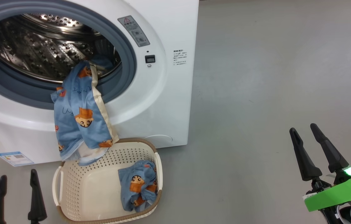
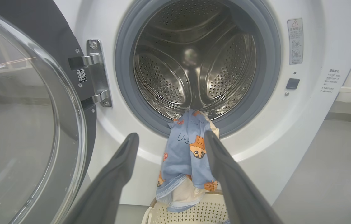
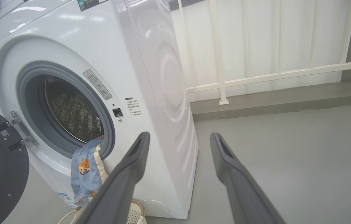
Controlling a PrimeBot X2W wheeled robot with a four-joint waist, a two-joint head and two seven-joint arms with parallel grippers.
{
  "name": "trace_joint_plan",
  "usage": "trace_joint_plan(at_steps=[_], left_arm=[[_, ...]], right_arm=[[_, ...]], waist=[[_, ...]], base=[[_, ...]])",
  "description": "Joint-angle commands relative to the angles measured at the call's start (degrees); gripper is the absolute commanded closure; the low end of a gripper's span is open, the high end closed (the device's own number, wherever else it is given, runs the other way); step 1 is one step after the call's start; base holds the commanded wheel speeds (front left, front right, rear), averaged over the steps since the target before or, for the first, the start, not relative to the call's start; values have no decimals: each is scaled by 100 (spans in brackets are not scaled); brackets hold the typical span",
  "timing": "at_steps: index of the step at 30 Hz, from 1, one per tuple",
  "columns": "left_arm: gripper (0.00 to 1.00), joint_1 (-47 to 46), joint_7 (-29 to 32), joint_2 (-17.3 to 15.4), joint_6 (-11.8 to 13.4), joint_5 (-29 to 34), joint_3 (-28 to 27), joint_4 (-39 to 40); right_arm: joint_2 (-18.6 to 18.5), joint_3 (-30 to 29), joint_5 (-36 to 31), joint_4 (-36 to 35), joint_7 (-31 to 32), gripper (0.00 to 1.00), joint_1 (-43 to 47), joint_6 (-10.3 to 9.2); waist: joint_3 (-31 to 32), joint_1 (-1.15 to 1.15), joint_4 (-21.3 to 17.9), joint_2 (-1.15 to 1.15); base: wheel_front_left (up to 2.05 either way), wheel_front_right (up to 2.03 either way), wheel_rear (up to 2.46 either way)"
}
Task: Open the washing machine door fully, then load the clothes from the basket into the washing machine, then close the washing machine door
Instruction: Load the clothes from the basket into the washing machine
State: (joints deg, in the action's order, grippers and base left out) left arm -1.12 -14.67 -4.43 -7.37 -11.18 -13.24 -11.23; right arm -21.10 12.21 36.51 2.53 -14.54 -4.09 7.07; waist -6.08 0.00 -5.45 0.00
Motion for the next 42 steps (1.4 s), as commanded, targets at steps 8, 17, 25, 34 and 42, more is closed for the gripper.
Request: trace_joint_plan(at_steps=[8, 17, 25, 34, 42], left_arm=[[0, 19, -33, -82, -12, 19, -196, 226], [0, -5, -33, -79, -12, -6, -189, 186], [0, -230, -33, -91, -12, -161, -94, -120], [0, -807, -33, -272, -12, -192, 102, -756], [0, -1379, -33, -428, -12, -348, 201, -1308]], right_arm=[[-103, 43, 83, -142, -46, 0, 55, 42], [-92, 35, 80, -182, -46, 0, 46, 42], [-31, 60, 51, -227, -46, 0, -82, 42], [71, 129, -17, -295, -46, 0, -387, 42], [156, 166, -70, -347, -46, 0, -640, 42]], waist=[[19, 0, -24, 0], [-55, 0, -48, 0], [-361, 0, -80, 0], [-946, 0, -183, 0], [-1397, 0, -313, 0]], base=[[0, 0, 0], [0, 0, 0], [0, 0, 0], [0, 0, 0], [0, 0, 0]])
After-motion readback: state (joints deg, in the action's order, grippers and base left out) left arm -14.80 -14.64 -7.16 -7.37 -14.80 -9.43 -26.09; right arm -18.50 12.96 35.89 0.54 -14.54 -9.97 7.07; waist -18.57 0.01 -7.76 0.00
